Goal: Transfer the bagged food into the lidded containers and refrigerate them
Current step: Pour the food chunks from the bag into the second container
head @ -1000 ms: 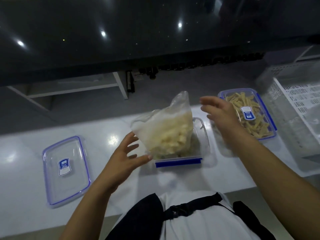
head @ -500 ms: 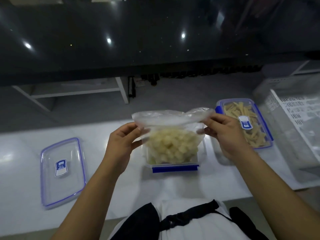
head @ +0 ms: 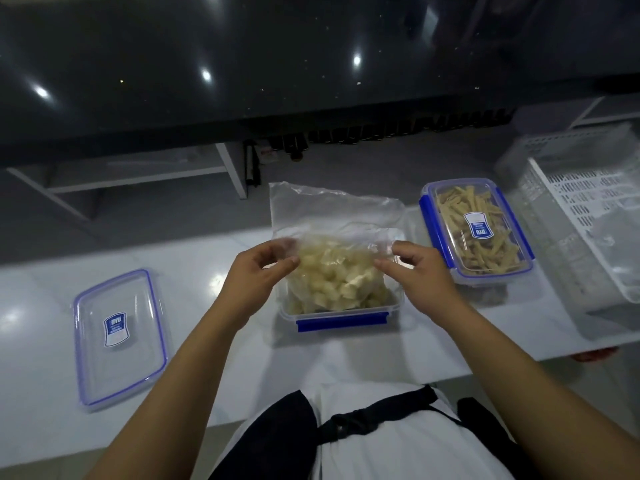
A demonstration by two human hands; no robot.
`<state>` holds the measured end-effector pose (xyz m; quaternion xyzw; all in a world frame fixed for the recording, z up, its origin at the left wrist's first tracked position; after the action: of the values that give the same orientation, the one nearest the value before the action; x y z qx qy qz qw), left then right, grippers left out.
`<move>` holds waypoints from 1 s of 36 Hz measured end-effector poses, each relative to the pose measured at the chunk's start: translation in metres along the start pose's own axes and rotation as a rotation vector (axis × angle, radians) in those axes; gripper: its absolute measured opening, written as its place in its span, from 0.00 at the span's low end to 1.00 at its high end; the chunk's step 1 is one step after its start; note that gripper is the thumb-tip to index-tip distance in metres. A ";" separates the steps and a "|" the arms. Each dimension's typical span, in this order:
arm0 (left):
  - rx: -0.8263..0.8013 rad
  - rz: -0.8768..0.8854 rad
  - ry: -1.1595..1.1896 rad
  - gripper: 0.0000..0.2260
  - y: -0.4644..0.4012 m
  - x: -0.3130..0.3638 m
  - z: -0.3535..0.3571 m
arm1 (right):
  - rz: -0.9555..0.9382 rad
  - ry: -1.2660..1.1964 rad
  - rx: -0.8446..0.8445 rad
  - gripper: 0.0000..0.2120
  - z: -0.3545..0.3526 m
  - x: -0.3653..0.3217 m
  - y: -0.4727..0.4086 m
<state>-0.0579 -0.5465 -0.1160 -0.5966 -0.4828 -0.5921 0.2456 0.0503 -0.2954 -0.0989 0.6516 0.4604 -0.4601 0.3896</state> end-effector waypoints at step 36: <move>0.127 0.129 -0.003 0.11 0.004 0.016 -0.002 | 0.082 -0.098 0.207 0.06 -0.016 0.014 -0.001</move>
<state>-0.0582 -0.5447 -0.0993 -0.6106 -0.4802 -0.5424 0.3199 0.0553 -0.2765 -0.1082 0.6832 0.3638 -0.5204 0.3607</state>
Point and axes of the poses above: each hand's wrist, its own y-axis away from the middle knuckle, its own z-axis out of the palm, x = y × z, the point moved 7 cm from there along -y, towards the middle knuckle, and after that the axes turned 2 degrees about -x, right-handed, at the moved point
